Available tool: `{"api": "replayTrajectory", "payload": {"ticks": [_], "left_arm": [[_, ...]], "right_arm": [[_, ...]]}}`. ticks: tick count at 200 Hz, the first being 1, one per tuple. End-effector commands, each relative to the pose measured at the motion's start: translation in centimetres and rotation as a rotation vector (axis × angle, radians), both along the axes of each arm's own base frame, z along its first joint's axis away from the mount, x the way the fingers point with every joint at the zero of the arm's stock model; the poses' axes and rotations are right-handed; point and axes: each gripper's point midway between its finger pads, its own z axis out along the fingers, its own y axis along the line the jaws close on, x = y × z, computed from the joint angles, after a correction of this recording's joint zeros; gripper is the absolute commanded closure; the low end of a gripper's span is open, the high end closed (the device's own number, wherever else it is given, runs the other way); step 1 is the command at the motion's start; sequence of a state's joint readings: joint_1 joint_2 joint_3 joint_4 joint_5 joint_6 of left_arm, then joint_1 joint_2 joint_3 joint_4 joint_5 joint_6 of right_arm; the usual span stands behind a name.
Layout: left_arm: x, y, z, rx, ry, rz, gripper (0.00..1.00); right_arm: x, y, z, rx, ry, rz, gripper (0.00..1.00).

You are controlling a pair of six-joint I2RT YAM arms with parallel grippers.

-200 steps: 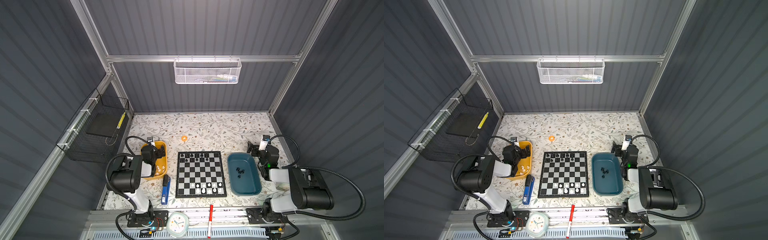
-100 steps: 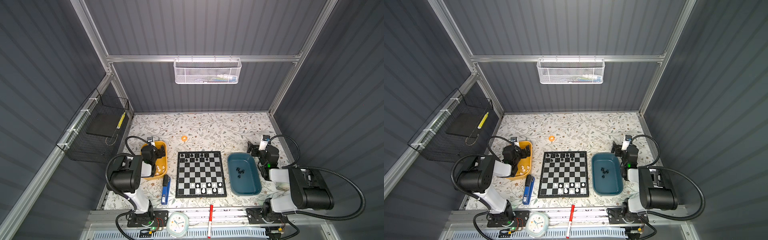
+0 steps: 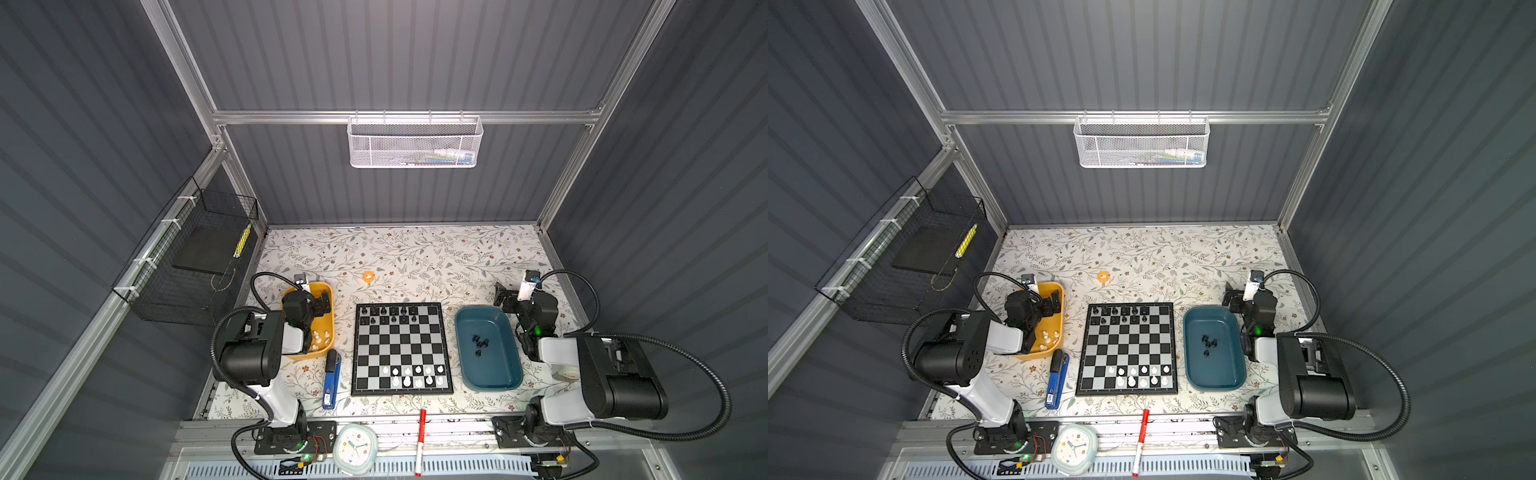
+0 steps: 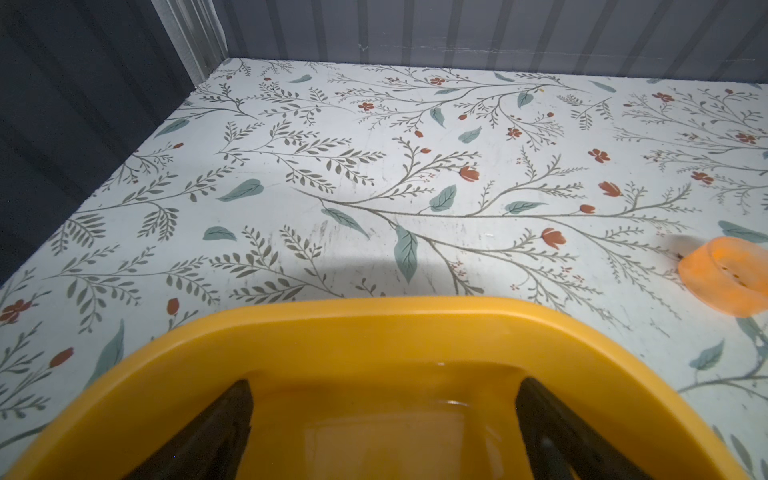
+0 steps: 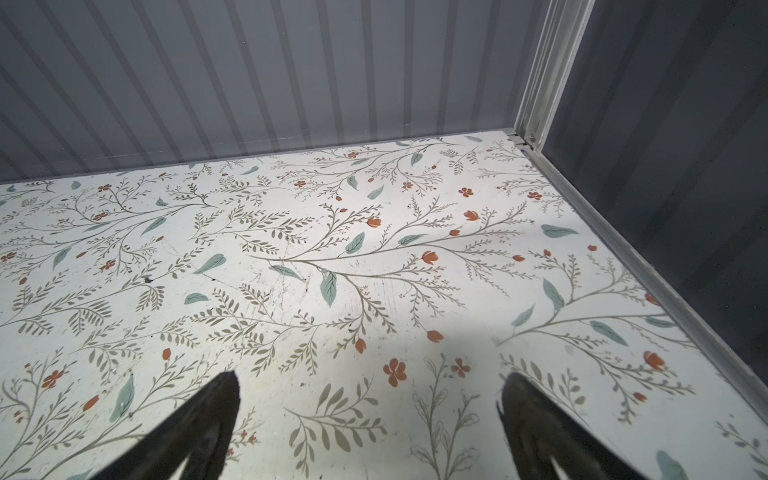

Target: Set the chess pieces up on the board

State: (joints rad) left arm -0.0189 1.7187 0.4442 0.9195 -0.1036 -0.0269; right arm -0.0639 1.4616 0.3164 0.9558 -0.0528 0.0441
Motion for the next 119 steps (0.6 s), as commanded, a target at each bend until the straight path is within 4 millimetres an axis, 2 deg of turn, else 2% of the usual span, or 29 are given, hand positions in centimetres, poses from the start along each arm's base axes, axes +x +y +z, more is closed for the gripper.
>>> {"api": "replayTrajectory", "payload": {"ticks": [1,119], "left_arm": [[0.68,-0.21,1.09,0.014,-0.036,-0.012,0.0],[0.52,-0.19,1.17,0.011,-0.043,-0.01,0.0]], "right_arm": [[0.34,-0.05,0.84,-0.011,-0.026,-0.003,0.01],[0.4,-0.27,0.82,-0.005,-0.022,-0.011,0.01]]}}
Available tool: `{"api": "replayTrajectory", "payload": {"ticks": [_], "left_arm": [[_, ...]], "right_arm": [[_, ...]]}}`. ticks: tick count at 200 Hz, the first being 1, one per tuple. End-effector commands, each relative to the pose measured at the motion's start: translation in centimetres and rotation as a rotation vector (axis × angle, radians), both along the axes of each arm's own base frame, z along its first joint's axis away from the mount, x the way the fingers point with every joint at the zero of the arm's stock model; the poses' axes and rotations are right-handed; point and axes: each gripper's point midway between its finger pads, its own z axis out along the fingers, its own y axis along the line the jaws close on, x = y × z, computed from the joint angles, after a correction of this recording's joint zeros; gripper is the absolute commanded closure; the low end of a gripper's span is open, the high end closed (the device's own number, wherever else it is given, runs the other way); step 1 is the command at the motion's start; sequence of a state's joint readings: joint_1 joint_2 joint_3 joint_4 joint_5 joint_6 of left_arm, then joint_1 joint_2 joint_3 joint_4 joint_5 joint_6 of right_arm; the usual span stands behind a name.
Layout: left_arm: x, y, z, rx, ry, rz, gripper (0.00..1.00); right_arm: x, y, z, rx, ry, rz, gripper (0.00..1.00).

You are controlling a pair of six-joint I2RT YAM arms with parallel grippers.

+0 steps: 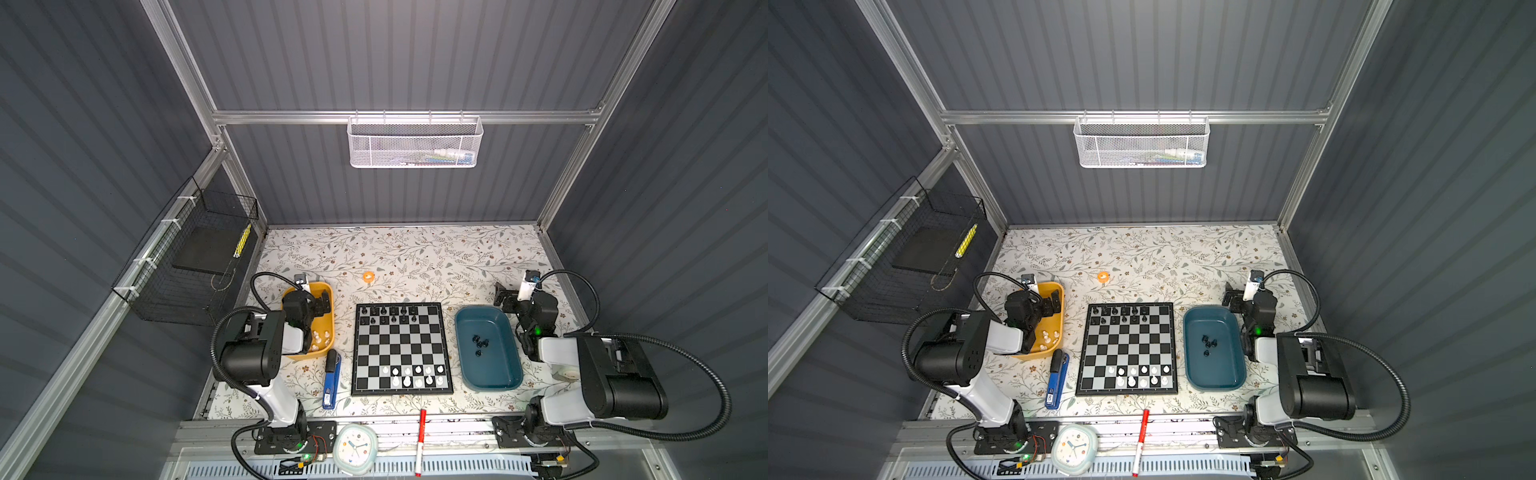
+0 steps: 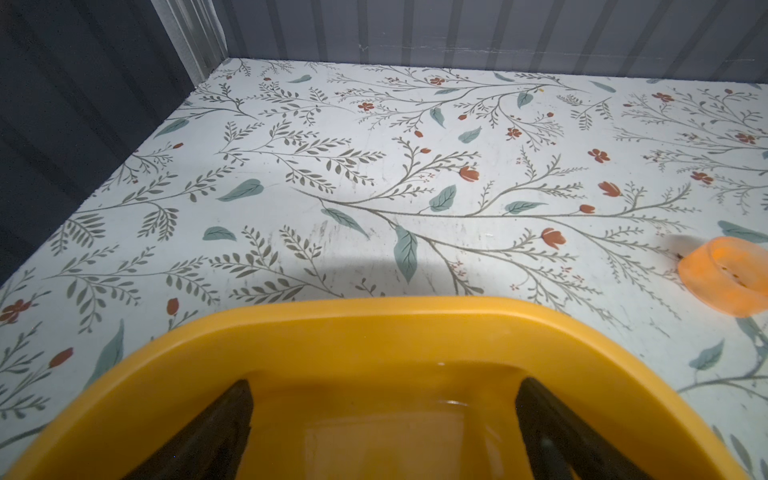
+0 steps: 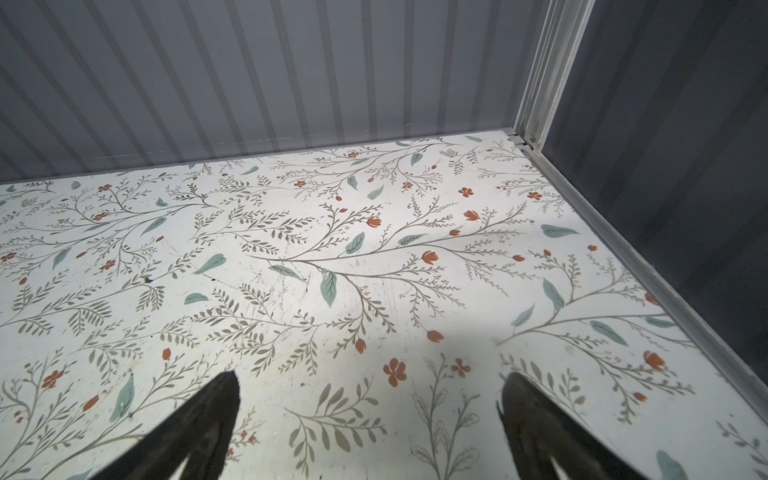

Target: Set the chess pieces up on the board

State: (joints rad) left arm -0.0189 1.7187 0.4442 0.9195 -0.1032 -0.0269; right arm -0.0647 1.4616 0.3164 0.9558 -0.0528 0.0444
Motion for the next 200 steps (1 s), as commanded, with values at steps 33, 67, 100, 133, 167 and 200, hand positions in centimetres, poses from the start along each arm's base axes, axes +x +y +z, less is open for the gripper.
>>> {"api": "replayTrajectory", "payload": {"ticks": [33,67,100,133,167,200], "left_arm": [[0.3,-0.1,1.5,0.013,-0.057,-0.005,0.0],[0.0,-0.6,2.4,0.008,-0.066,-0.035,0.01],[0.0,-0.9,3.0,0.008,-0.068,-0.05,0.0],[-0.1,-1.4,3.6,0.001,-0.042,-0.083,0.0],[-0.3,-1.9,4.8,0.003,-0.028,-0.118,0.0],[-0.7,-2.2,6.0,0.029,0.013,-0.145,0.0]], "right_arm": [[0.3,-0.5,0.8,-0.005,-0.024,-0.027,0.01],[0.3,-0.6,0.8,-0.006,-0.023,-0.029,0.01],[0.3,-0.5,1.0,-0.006,-0.026,-0.024,0.01],[0.1,-0.5,1.9,-0.008,-0.033,-0.028,0.01],[-0.5,-0.9,3.2,-0.01,-0.046,-0.059,0.01],[-1.6,-1.6,4.7,-0.029,-0.039,-0.145,0.01]]}}
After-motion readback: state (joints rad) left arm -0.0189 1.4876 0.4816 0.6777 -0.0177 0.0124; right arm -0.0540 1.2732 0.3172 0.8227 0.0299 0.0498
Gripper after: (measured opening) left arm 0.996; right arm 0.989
